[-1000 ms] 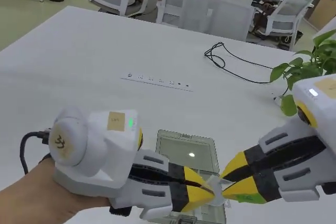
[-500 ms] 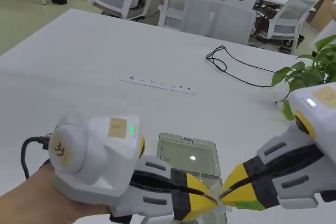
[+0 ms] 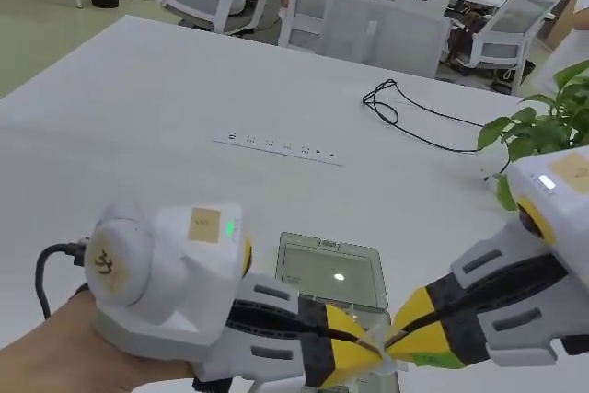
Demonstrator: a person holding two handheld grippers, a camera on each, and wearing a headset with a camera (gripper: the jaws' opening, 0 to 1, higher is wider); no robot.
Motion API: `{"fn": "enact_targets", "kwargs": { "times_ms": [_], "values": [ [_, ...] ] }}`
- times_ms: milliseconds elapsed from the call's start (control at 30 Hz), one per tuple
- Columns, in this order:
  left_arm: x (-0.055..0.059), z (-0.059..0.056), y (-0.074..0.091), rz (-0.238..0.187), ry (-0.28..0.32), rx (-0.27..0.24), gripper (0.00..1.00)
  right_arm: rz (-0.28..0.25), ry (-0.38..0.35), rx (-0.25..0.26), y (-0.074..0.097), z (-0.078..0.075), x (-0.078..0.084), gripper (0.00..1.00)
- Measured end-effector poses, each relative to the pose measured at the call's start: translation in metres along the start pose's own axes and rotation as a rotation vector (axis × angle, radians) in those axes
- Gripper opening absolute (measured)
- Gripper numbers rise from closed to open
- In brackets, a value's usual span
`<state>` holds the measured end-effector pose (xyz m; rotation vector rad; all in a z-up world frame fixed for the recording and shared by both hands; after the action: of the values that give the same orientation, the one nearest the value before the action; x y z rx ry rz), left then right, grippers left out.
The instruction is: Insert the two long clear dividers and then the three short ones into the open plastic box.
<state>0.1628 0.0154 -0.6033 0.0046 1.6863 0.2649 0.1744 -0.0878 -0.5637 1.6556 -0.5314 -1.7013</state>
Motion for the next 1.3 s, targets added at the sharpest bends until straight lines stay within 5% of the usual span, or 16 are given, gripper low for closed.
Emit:
{"fn": "enact_targets", "kwargs": {
  "times_ms": [433, 800, 1300],
  "values": [
    [0.008, 0.006, 0.005, -0.007, 0.039, -0.048, 0.05, 0.001, -0.005, 0.018, 0.006, -0.003, 0.002, 0.02],
    [0.019, 0.024, 0.018, 0.006, 0.086, -0.152, 0.28, 0.013, -0.019, 0.056, 0.014, -0.015, 0.01, 0.02],
    [0.039, 0.038, 0.038, 0.036, 0.157, -0.265, 0.6, 0.098, -0.046, 0.115, 0.018, -0.044, 0.038, 0.02]
  ]
}}
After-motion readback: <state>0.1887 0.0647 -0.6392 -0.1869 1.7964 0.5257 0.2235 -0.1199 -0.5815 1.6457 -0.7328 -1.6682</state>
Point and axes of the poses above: the centre of the closed fingertips' face, and the gripper's own axes: y roughly backward along the fingers, z roughly to its left, x roughly out of its underside, the point moved 7 cm from there along y, roughly backward along the fingers, and after that the axes turned 3 degrees about -x, right-handed, at the moved point
